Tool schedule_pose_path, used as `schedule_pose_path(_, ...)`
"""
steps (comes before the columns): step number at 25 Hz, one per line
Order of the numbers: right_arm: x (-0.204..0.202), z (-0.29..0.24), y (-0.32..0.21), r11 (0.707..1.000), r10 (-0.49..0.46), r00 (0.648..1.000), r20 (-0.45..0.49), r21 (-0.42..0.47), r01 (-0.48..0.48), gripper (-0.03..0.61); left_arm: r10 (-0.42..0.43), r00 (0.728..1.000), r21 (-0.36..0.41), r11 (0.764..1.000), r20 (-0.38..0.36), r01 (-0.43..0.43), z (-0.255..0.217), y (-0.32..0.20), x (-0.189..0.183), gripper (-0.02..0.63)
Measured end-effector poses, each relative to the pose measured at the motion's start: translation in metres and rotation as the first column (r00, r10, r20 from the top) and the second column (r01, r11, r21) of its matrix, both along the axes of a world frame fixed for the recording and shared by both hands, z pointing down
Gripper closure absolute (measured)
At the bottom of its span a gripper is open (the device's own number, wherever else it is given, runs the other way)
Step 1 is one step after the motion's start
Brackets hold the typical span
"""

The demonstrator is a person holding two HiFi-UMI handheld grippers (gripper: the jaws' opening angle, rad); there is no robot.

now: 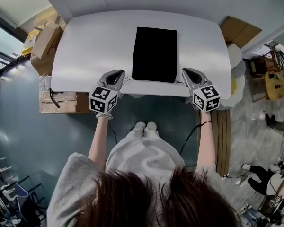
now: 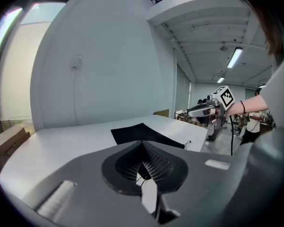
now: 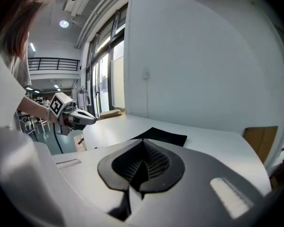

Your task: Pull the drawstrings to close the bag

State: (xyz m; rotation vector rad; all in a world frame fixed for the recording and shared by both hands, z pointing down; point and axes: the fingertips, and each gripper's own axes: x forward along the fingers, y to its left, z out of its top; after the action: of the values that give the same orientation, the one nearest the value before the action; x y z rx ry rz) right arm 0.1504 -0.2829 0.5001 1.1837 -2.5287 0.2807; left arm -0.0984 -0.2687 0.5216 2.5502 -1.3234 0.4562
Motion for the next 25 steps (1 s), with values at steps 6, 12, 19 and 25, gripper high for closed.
schedule_pose_path(6, 0.008, 0.032, 0.001, 0.996, -0.049, 0.995, -0.084, -0.083, 0.042, 0.566, 0.1, 0.995, -0.095, 0.991, 0.0, -0.1, 0.031, 0.002, 0.017, 0.627)
schedule_pose_path(12, 0.008, 0.056, -0.002, 0.987, -0.085, 0.989, -0.121, -0.143, 0.068, 0.566, 0.131, 0.991, -0.17, 0.978, 0.038, -0.123, 0.064, 0.005, 0.015, 0.627)
schedule_pose_path(19, 0.009, 0.093, 0.008, 0.953, -0.212, 0.954, -0.21, -0.261, 0.154, 0.565, 0.185, 0.981, -0.246, 0.955, 0.051, -0.167, 0.088, 0.009, 0.015, 0.553)
schedule_pose_path(25, 0.015, 0.118, 0.014, 0.928, -0.292, 0.907, -0.303, -0.32, 0.192, 0.513, 0.224, 0.97, -0.289, 0.939, 0.098, -0.187, 0.105, 0.01, 0.012, 0.538)
